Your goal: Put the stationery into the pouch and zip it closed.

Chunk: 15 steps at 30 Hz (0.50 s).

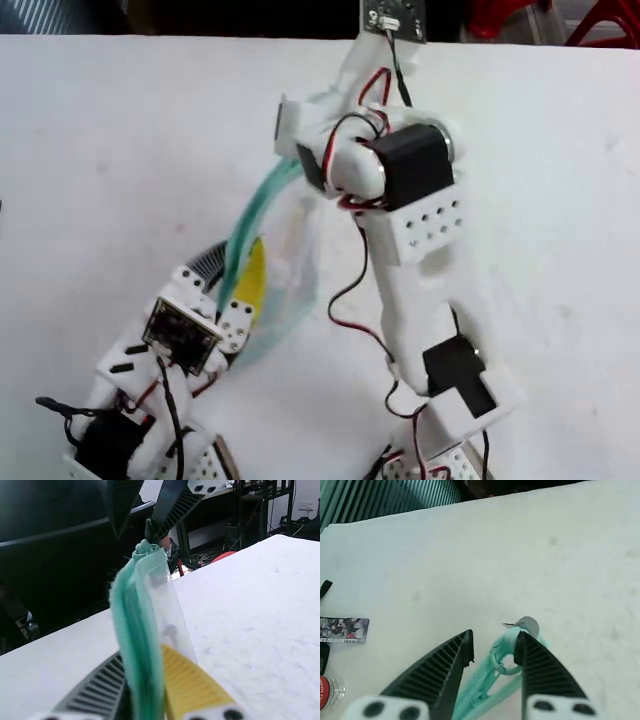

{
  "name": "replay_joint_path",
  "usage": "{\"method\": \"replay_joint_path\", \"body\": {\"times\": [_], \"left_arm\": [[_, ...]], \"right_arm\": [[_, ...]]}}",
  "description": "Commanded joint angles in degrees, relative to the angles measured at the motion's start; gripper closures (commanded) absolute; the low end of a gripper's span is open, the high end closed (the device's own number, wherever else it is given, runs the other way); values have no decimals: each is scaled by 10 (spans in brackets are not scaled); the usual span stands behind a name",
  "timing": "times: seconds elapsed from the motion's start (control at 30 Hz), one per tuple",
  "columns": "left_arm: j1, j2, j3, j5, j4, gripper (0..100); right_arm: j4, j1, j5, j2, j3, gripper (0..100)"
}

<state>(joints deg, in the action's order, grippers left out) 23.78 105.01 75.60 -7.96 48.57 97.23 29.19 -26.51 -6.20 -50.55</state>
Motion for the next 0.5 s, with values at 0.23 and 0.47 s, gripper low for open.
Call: {"method": "replay_joint_path", "body": {"times": [0.23,0.47], "left_arm": [[6,-3,-2,-8,10,978],[6,-3,-2,-8,10,978]], "right_arm": [[5,-8,-3,-57,-22,829],[1,-3,60,-58,-23,983]]}}
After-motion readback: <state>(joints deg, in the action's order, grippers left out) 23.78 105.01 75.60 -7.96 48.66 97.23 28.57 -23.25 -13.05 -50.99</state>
